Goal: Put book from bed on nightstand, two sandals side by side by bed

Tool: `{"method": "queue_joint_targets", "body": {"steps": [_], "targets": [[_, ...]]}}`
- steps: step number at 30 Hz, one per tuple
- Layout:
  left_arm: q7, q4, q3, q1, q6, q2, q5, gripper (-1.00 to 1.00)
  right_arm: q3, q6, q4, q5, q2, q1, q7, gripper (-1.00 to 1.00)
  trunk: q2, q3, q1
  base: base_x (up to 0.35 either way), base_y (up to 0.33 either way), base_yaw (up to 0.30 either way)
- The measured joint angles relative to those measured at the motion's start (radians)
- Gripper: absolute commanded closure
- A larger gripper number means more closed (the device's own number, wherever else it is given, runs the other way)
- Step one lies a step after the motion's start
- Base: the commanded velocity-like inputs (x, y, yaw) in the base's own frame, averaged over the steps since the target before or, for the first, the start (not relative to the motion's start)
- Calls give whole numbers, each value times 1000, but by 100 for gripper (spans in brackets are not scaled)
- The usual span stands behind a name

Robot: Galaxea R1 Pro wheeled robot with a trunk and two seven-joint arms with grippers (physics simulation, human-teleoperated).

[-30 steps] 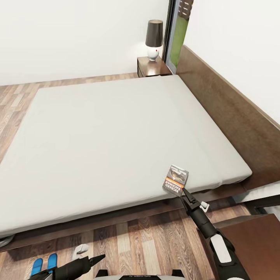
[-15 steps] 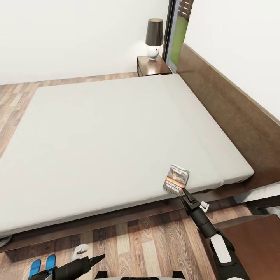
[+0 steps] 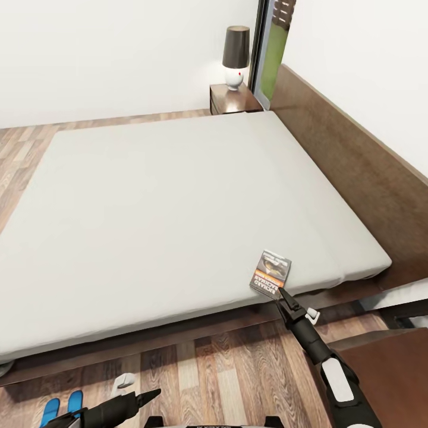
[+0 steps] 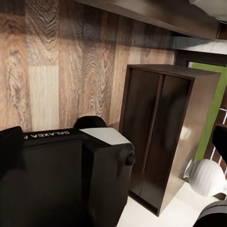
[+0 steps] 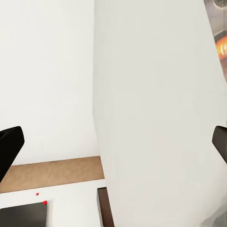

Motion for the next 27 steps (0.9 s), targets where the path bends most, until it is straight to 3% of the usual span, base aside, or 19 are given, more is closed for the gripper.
{"method": "queue_joint_targets", "body": {"steps": [17,27], "targets": [[0,0,0,0,0,0,0,-100,0,0,0,0,0,0,0,-100,-119,-53,65,0,0,0],[0,0,0,0,0,0,0,-100,-2,0,-1,0,0,0,0,-100,-119,-53,65,0,0,0]]}}
